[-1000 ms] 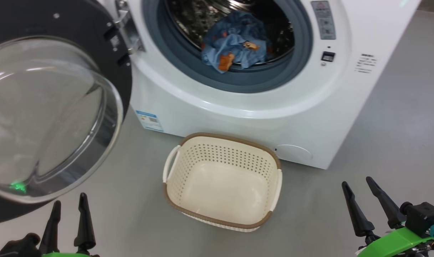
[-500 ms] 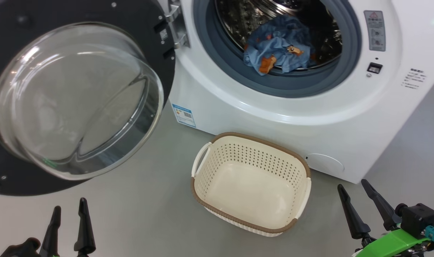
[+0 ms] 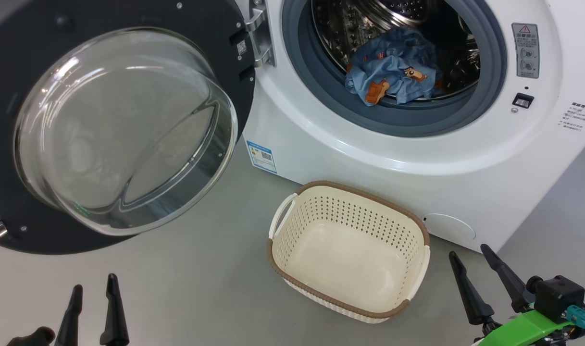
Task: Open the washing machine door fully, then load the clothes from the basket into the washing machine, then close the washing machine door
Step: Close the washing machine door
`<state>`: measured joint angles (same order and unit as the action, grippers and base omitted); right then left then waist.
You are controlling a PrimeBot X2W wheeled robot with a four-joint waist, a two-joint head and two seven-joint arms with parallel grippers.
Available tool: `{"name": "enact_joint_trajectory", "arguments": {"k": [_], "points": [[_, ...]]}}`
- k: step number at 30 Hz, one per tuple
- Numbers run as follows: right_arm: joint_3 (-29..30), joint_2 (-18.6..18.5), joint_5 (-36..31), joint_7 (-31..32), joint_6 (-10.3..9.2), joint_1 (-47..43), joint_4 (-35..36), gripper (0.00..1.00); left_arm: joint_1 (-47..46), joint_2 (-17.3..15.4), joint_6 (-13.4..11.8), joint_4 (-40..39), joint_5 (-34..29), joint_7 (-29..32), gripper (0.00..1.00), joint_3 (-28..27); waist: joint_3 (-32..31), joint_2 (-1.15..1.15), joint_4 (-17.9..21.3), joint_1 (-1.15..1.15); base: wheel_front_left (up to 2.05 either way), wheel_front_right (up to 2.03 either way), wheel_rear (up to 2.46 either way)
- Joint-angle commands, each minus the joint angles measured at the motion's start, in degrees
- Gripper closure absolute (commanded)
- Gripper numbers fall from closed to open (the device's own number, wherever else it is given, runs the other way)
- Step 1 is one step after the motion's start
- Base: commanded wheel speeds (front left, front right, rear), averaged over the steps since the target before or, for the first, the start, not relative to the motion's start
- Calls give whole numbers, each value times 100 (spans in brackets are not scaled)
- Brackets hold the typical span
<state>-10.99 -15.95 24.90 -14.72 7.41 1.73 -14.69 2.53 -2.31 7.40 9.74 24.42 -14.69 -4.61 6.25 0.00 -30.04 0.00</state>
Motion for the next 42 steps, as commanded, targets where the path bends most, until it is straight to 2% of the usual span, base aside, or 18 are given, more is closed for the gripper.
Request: {"name": "enact_joint_trajectory", "arguments": {"k": [1,7,8,9,10,11,12,13,19,24,25,27,33,37,42], "points": [[-135,-75,56,-28,8,54,107,0,-61,-63,9,-115,-41,-30,0,-232,11,0,-2,0,0,0,0],[-151,-105,72,-28,8,90,103,0,-86,-60,9,-136,-7,-30,0,-279,53,0,-9,0,0,0,0],[-148,-100,67,-28,8,91,104,0,-98,-59,9,-147,-3,-30,6,-289,61,0,-10,0,0,0,0],[-147,-94,62,-28,8,91,105,0,-113,-59,9,-170,-6,-30,27,-309,69,0,-7,0,0,0,0],[-148,-86,56,-28,8,95,106,0,-130,-59,9,-218,8,-30,55,-372,84,0,2,0,0,0,0],[-152,-78,51,-28,8,101,106,0,-151,-59,9,-282,36,-30,78,-457,98,0,14,0,0,0,0],[-160,-68,45,-28,8,108,108,0,-173,-60,9,-359,65,-30,96,-549,112,0,29,0,0,0,0],[-168,-61,39,-28,8,120,112,0,-201,-78,9,-450,94,-30,100,-642,138,0,47,0,0,0,0],[-124,-36,27,-28,8,146,114,0,-561,-490,9,-1011,571,-30,100,-1288,241,0,89,0,0,0,0],[-68,-13,1,-28,8,126,135,0,-1057,-1202,9,-1165,1235,-30,100,-1712,286,0,87,0,0,0,0],[-68,-13,1,-28,8,126,135,0,-1057,-1202,9,-1165,1235,-30,100,-1712,286,0,87,0,0,0,0],[-50,-9,-5,-28,8,123,141,0,-1313,-1558,9,-1100,1569,-30,100,-1820,303,0,80,0,0,0,0],[-80,13,-36,-28,8,168,149,0,-2078,-2622,9,-453,2731,-30,100,-1943,381,0,89,0,0,0,0],[-120,-8,-40,-28,8,226,149,0,-2572,-3223,9,321,3701,21,100,-1767,461,0,100,0,0,0,0],[-177,-39,-43,-28,8,279,156,0,-3144,-3894,9,1236,4856,604,100,-1507,535,0,137,0,0,0,0]]}}
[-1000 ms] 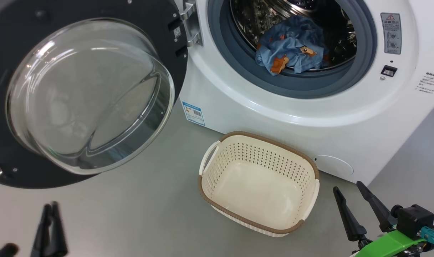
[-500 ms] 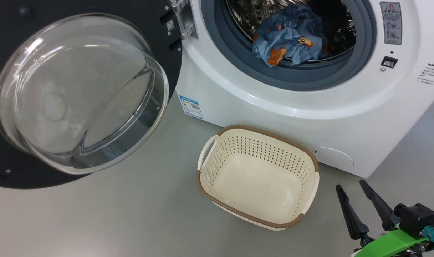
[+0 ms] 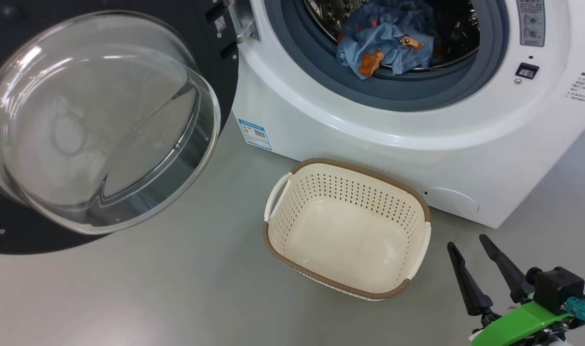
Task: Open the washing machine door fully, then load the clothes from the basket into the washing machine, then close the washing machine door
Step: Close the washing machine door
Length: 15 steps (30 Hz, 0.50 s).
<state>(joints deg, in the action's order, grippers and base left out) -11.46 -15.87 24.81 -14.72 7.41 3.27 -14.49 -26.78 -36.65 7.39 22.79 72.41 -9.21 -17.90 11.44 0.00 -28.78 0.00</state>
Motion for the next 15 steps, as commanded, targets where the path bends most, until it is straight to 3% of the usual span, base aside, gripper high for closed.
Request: {"name": "enact_joint_trajectory", "arguments": {"k": [1,6,10,15], "points": [[-140,-58,-31,-28,8,130,136,0,-318,-577,10,97,251,226,100,-132,34,0,16,0,0,0,0],[-158,-110,-48,-28,8,148,153,0,-840,-1003,10,1099,1170,1618,100,191,151,0,29,0,0,0,0],[-172,-170,-59,-28,8,189,173,0,-1106,-1208,10,1644,1444,2574,100,472,267,0,46,0,0,0,0],[-181,-251,-81,-28,8,263,196,0,-1421,-1282,10,2070,1562,3261,100,738,420,0,58,0,0,0,0]]}}
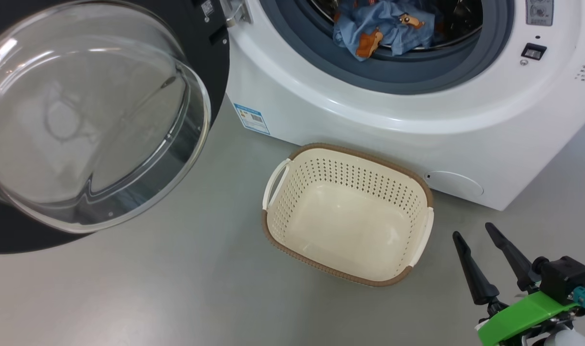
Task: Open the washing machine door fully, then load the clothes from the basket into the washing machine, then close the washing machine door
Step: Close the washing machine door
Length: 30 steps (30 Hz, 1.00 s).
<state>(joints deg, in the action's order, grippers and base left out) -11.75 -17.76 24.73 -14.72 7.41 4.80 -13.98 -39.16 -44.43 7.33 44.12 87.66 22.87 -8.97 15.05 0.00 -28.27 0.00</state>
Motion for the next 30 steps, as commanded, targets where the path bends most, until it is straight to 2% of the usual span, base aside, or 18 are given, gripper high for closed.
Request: {"name": "enact_joint_trajectory", "arguments": {"k": [1,14,30], "points": [[-159,-74,-79,-28,8,126,147,0,-234,-497,15,-12,49,148,100,-109,90,0,12,0,0,0,0],[-223,-169,-128,-28,8,302,170,0,-427,-423,15,227,140,545,100,62,391,0,94,0,0,0,0],[-213,-134,-150,-28,8,371,123,0,-263,-311,15,61,266,1198,100,238,386,0,79,0,0,0,0]]}}
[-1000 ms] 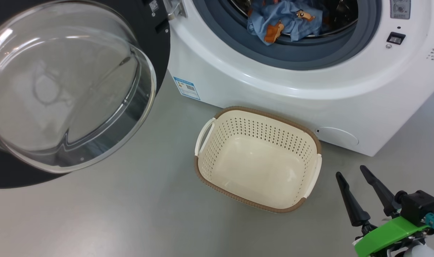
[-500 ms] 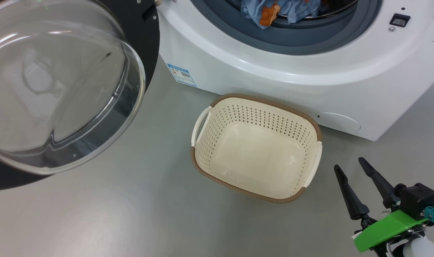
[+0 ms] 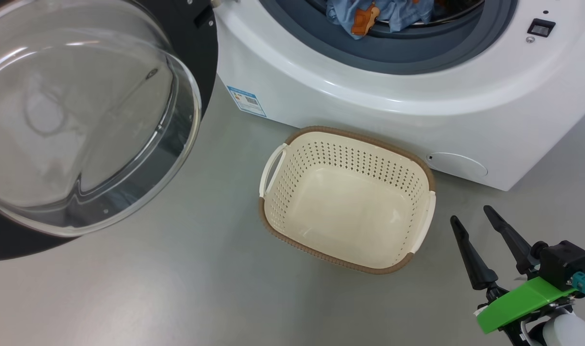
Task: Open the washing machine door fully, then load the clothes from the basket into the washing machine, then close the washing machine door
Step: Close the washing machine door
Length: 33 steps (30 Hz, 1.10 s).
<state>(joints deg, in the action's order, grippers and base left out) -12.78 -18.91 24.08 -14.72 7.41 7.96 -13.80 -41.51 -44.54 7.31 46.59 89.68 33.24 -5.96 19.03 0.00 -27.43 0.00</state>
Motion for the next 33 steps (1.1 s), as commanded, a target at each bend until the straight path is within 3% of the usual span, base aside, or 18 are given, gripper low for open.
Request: {"name": "enact_joint_trajectory", "arguments": {"k": [1,33], "points": [[-107,-15,-85,-28,8,55,103,0,-12,-290,18,-213,76,197,100,-60,-20,0,-8,0,0,0,0],[-72,105,-38,-28,8,-104,79,0,685,-119,18,-1590,362,1663,100,27,-528,0,-69,0,0,0,0]]}}
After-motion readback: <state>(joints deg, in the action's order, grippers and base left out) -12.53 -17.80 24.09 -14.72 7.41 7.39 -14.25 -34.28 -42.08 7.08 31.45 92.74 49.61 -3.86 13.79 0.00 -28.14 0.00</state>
